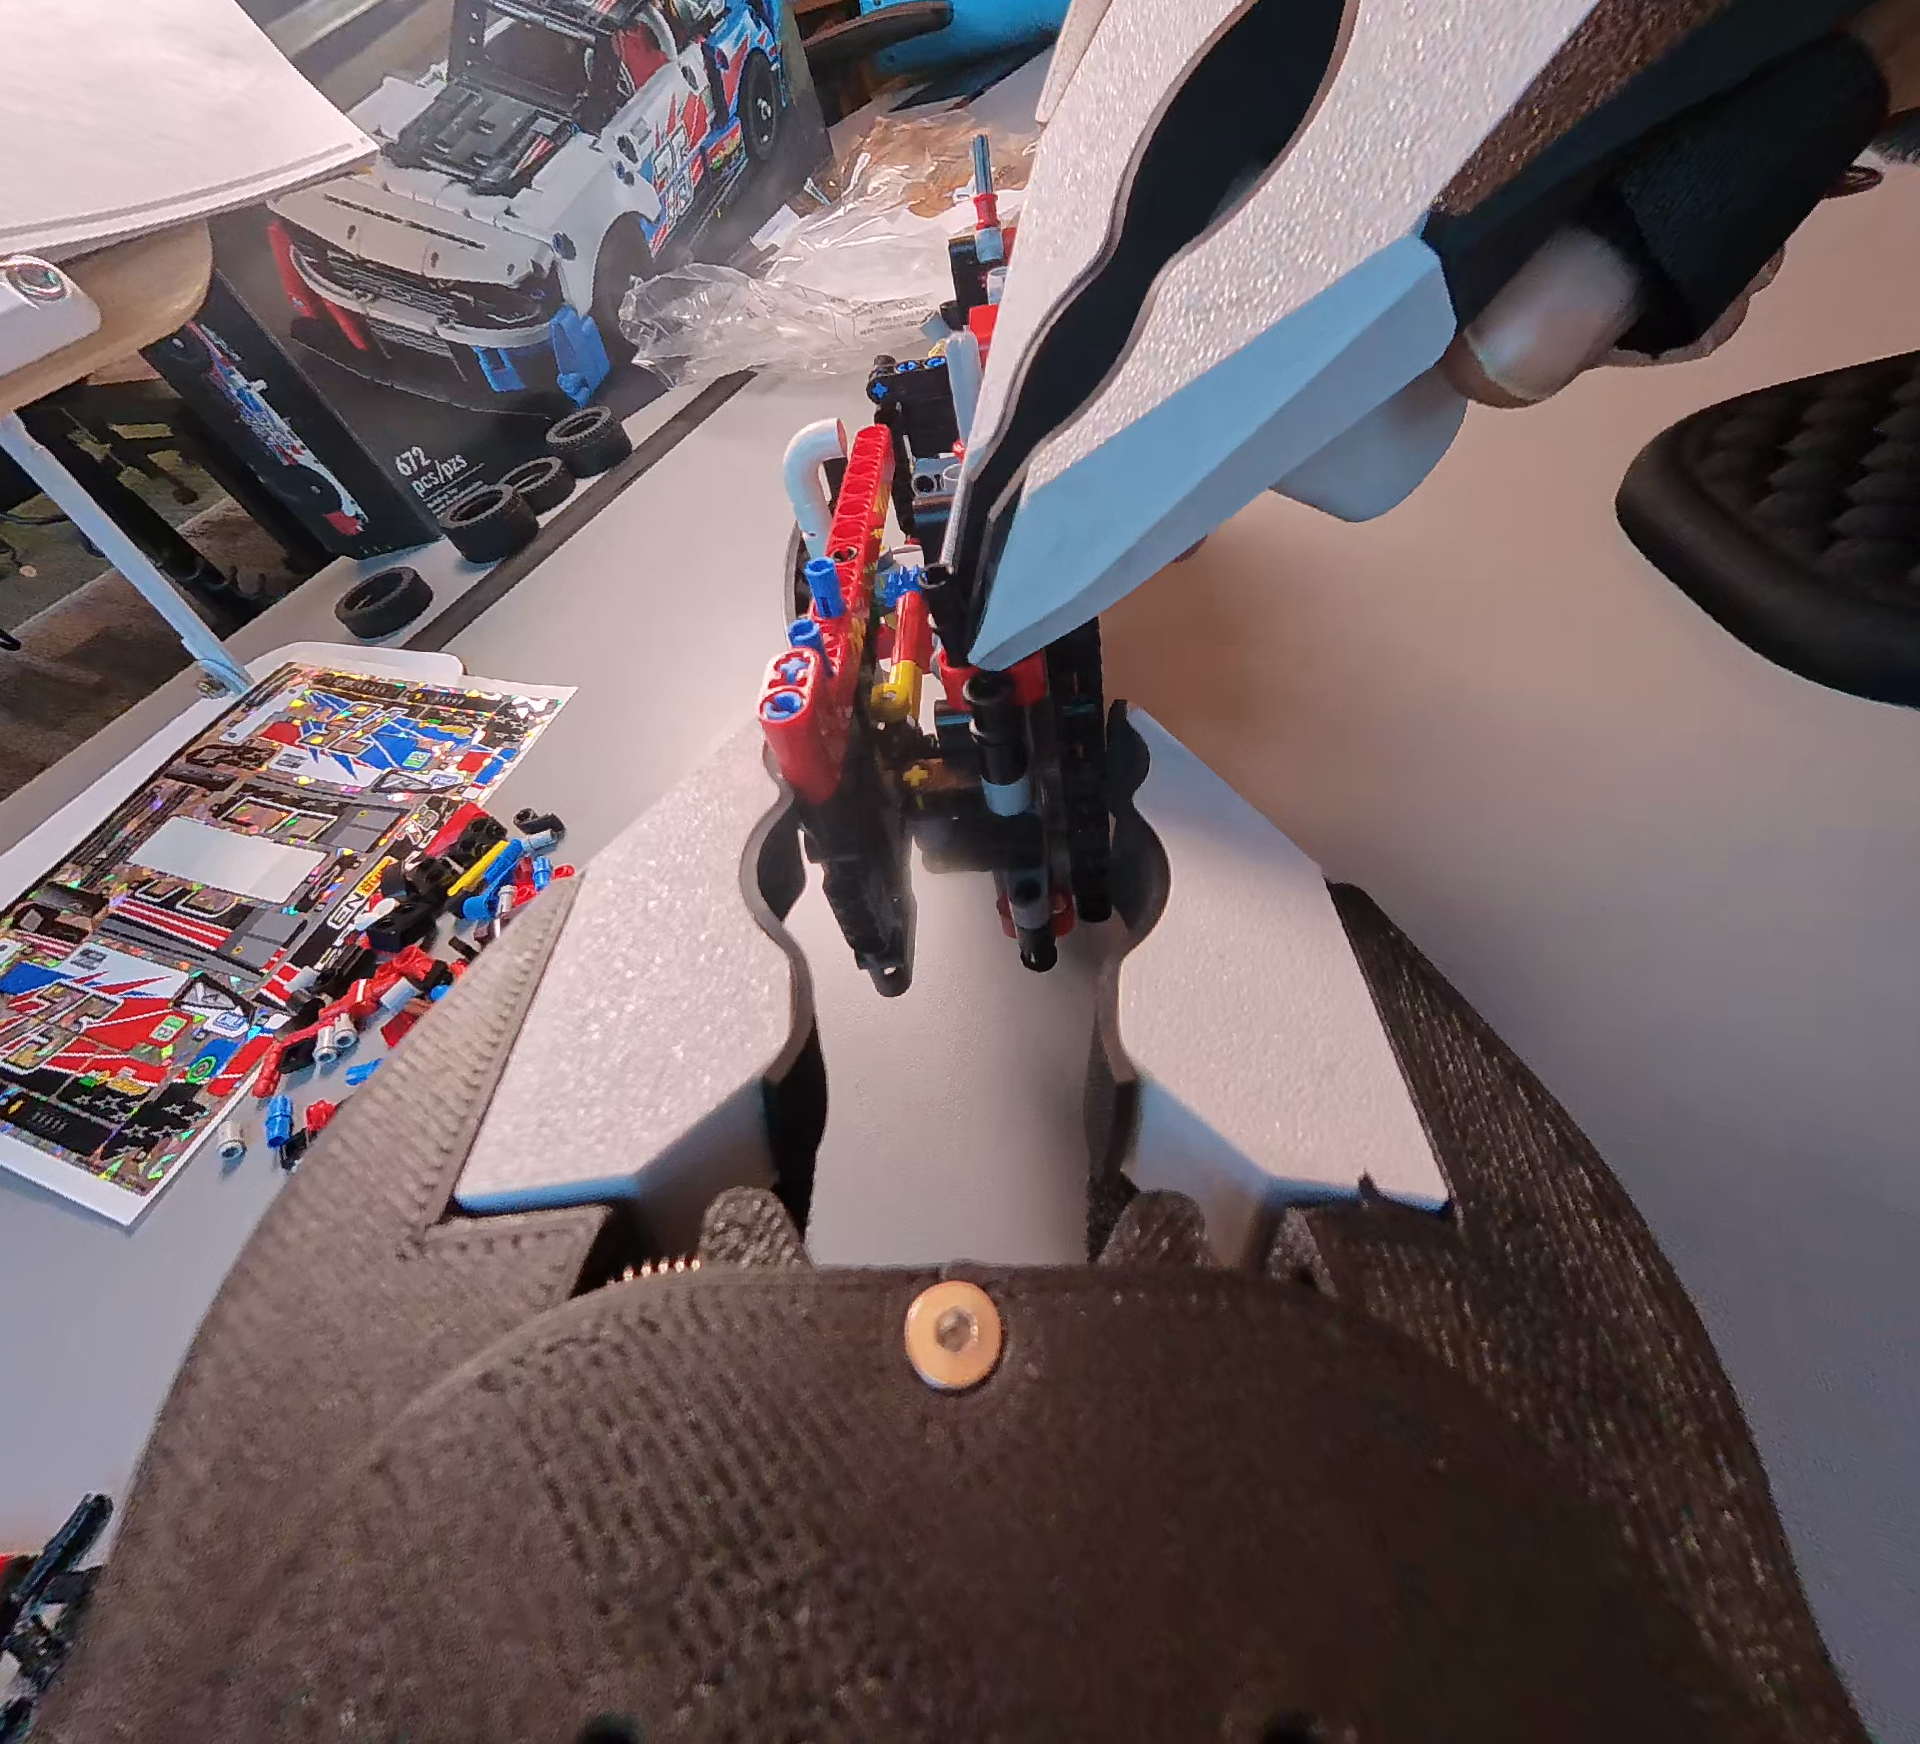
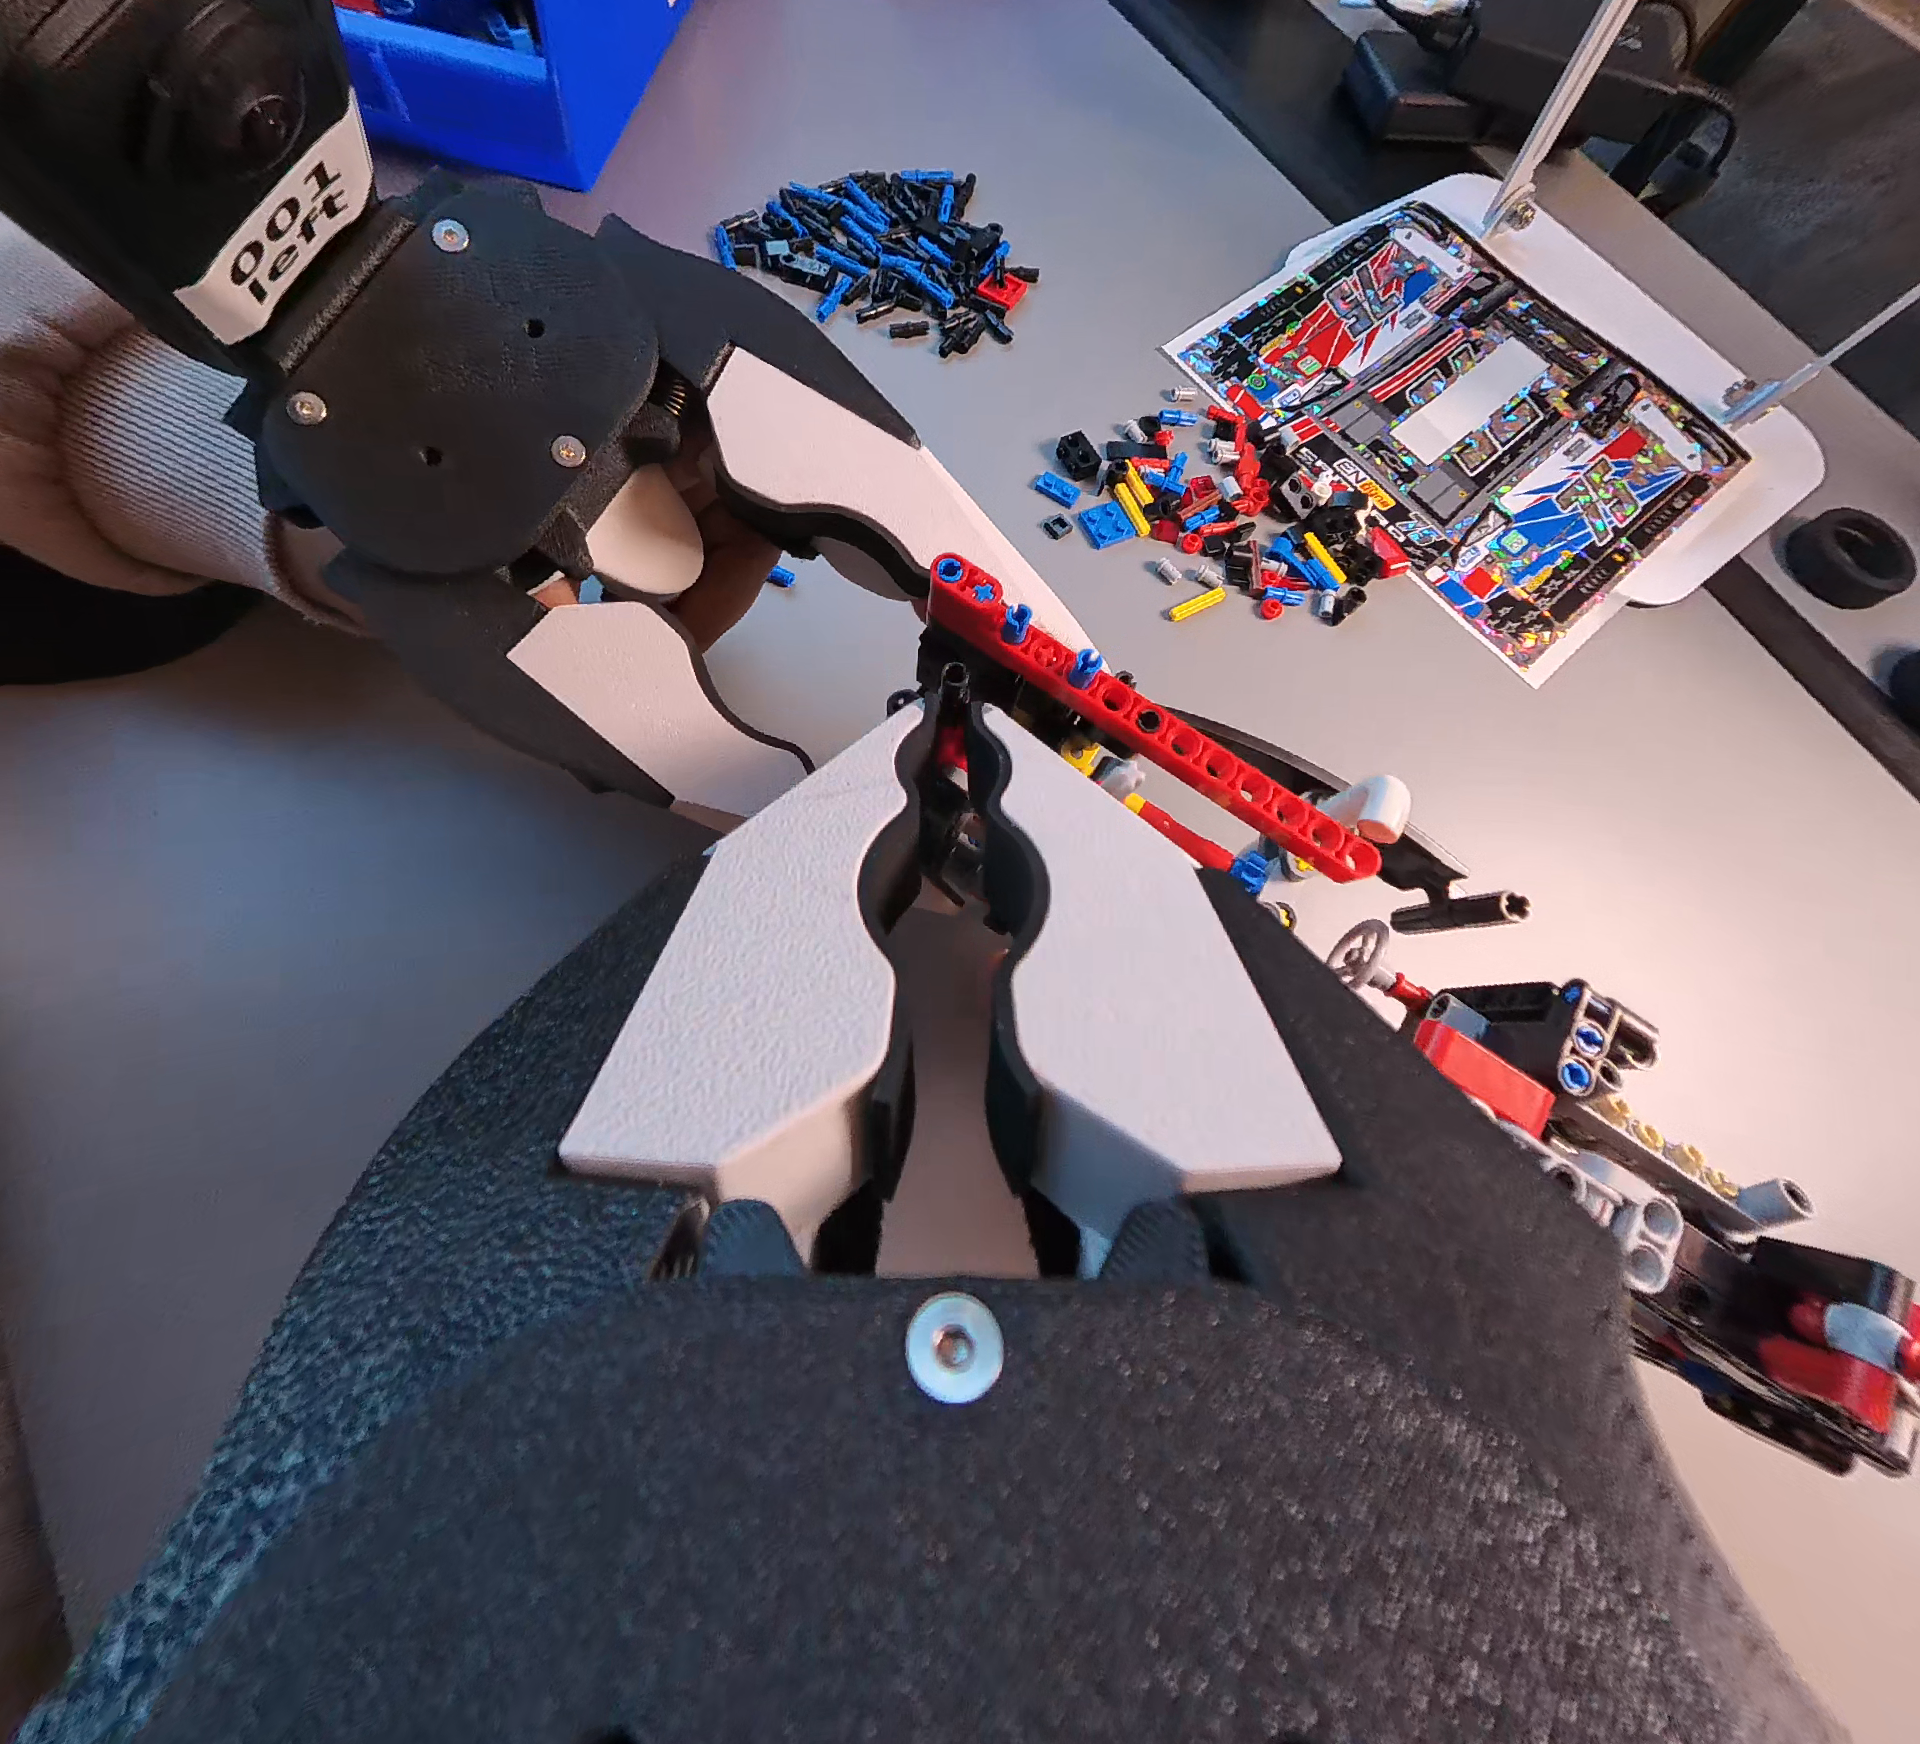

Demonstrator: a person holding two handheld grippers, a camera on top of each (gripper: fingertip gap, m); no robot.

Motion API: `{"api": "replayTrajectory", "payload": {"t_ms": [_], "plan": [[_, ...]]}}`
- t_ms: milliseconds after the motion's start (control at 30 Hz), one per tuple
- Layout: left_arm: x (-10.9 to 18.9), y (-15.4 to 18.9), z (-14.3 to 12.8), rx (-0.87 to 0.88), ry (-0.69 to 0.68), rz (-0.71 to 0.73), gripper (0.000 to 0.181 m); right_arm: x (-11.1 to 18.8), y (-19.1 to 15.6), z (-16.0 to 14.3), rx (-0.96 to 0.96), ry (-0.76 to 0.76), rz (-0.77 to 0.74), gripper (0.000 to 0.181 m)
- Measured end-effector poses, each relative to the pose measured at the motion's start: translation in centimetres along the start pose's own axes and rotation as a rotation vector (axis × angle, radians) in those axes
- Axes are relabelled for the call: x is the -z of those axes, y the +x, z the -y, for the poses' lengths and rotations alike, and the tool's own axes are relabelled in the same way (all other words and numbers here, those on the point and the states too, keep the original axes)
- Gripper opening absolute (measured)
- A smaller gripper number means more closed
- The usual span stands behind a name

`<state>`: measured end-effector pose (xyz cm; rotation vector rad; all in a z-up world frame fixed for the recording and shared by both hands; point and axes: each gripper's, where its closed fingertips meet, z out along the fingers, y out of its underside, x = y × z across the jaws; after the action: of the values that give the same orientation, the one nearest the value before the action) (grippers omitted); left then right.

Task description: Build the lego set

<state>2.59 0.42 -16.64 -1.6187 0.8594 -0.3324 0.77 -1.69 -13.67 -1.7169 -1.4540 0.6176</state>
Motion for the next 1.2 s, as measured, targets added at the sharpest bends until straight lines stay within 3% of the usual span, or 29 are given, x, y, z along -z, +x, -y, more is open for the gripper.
{"api": "replayTrajectory", "payload": {"t_ms": [1200], "plan": [[-0.04,0.13,0.07,-0.018,0.001,0.001,0.056,0.22,0.02,-0.11,-0.003,-0.005,-0.001,0.007]]}}
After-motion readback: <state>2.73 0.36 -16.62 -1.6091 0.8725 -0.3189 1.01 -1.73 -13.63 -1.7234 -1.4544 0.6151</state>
